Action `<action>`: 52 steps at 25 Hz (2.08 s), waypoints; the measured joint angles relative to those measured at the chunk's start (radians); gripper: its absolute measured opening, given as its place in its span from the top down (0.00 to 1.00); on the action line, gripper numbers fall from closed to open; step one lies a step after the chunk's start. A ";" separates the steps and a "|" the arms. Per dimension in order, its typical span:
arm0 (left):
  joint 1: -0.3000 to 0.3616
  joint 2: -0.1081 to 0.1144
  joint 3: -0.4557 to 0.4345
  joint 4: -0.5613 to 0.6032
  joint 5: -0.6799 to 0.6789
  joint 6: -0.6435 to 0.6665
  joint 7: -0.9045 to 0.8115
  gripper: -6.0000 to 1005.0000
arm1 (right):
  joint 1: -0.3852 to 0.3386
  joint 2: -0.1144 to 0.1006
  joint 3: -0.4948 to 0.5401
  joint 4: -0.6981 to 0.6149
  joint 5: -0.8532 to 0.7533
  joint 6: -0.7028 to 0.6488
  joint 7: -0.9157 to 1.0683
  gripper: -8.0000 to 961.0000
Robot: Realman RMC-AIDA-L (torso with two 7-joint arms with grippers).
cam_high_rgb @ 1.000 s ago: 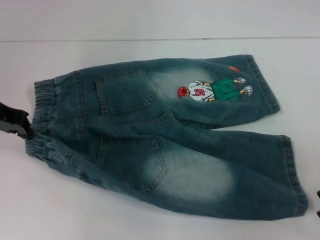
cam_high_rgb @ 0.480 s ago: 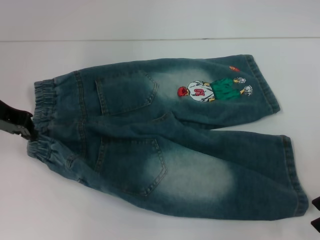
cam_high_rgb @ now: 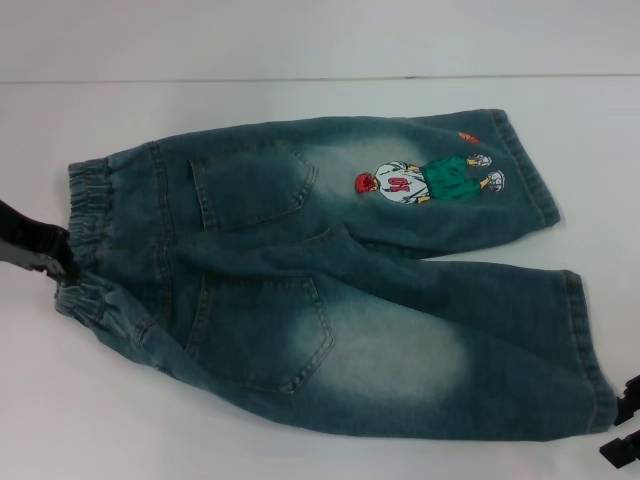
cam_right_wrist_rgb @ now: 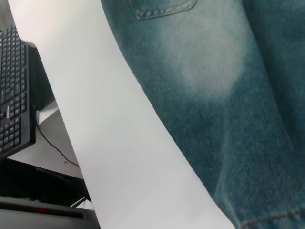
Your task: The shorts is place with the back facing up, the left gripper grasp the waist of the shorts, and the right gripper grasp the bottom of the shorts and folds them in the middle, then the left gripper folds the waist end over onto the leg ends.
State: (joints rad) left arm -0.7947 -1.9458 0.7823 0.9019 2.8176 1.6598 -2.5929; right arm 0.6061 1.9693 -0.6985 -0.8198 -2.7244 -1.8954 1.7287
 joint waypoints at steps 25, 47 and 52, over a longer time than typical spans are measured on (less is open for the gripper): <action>0.000 -0.009 -0.012 0.001 -0.009 0.008 0.022 0.96 | 0.019 0.016 -0.028 0.001 0.023 0.030 -0.024 0.98; 0.029 0.037 -0.280 -0.009 -0.087 -0.057 0.052 0.96 | -0.059 -0.039 0.377 0.184 0.494 0.286 -0.099 0.98; 0.061 0.030 -0.282 -0.011 -0.154 -0.132 0.052 0.96 | -0.056 0.013 0.370 0.190 0.547 0.470 -0.165 0.98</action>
State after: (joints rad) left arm -0.7334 -1.9158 0.5004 0.8910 2.6640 1.5274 -2.5409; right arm 0.5500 1.9823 -0.3281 -0.6297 -2.1775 -1.4252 1.5634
